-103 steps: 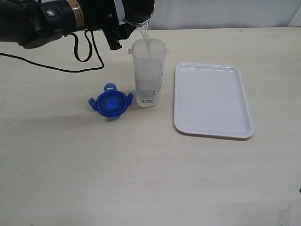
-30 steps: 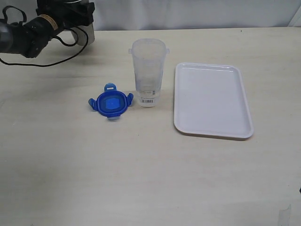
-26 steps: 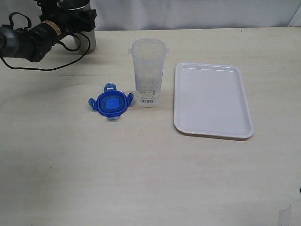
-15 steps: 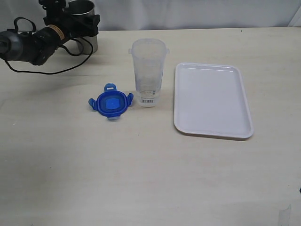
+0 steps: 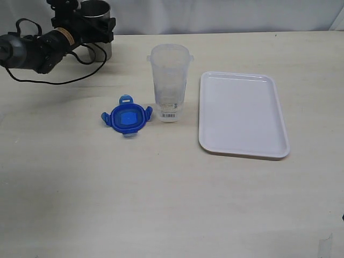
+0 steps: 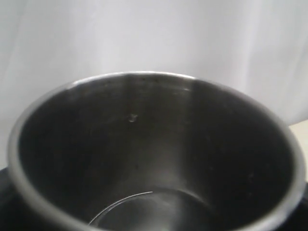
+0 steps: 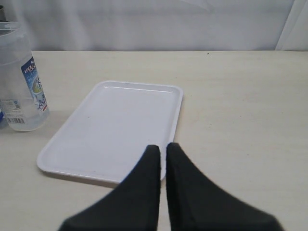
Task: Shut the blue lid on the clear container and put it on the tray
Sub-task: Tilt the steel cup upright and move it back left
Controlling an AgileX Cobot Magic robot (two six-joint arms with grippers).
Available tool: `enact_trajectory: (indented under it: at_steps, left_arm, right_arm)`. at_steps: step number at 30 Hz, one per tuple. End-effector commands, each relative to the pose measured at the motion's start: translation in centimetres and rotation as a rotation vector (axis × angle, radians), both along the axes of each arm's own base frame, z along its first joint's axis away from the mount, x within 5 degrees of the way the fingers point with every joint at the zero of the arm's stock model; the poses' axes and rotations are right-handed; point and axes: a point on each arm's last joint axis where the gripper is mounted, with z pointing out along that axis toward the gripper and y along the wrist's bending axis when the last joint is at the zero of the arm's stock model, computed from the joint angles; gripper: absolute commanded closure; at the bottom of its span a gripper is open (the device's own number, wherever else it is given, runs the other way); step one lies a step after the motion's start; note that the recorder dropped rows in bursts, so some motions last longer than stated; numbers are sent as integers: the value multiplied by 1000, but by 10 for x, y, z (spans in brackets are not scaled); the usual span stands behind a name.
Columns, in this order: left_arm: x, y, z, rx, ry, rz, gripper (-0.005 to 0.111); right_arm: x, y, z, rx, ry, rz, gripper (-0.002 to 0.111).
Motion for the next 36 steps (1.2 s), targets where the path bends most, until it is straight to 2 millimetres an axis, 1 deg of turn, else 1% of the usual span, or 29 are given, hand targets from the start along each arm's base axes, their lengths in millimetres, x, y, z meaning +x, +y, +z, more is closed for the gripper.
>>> enact_trajectory:
  at_steps: [1, 3, 6, 8, 13, 20, 22, 26, 28, 30, 36]
  left_arm:
    - [0, -4, 6, -47, -1, -10, 66]
    - [-1, -8, 6, -47, -1, -18, 58]
    - [-1, -12, 6, -49, -2, -26, 51]
    - [-1, -13, 6, -49, -2, -26, 49]
    - [-1, -12, 5, -46, 5, -23, 52]
    - [-2, -14, 4, -37, 18, -21, 51]
    - [-2, -16, 4, -36, 18, -27, 47]
    - [-4, -25, 4, -33, 18, -46, 31]
    - [-4, -27, 4, -32, 18, -49, 25]
    - [-5, -28, 4, -32, 18, -52, 23]
    - [-5, -28, 4, -32, 18, -52, 23]
  right_arm:
    - [0, -1, -1, -13, -3, -5, 104]
    - [0, -1, -1, -13, -3, -5, 104]
    - [0, -1, -1, -13, -3, -5, 104]
    - [0, -1, -1, -13, -3, -5, 104]
    - [0, -1, -1, -13, -3, -5, 104]
    - [0, -1, -1, -13, -3, -5, 104]
    - [0, -1, -1, -13, -3, -5, 104]
    - [0, -1, -1, -13, -3, -5, 104]
    - [0, -1, -1, -13, -3, -5, 104]
    - [0, -1, -1, -13, -3, -5, 104]
    - [0, -1, -1, -13, -3, -5, 104]
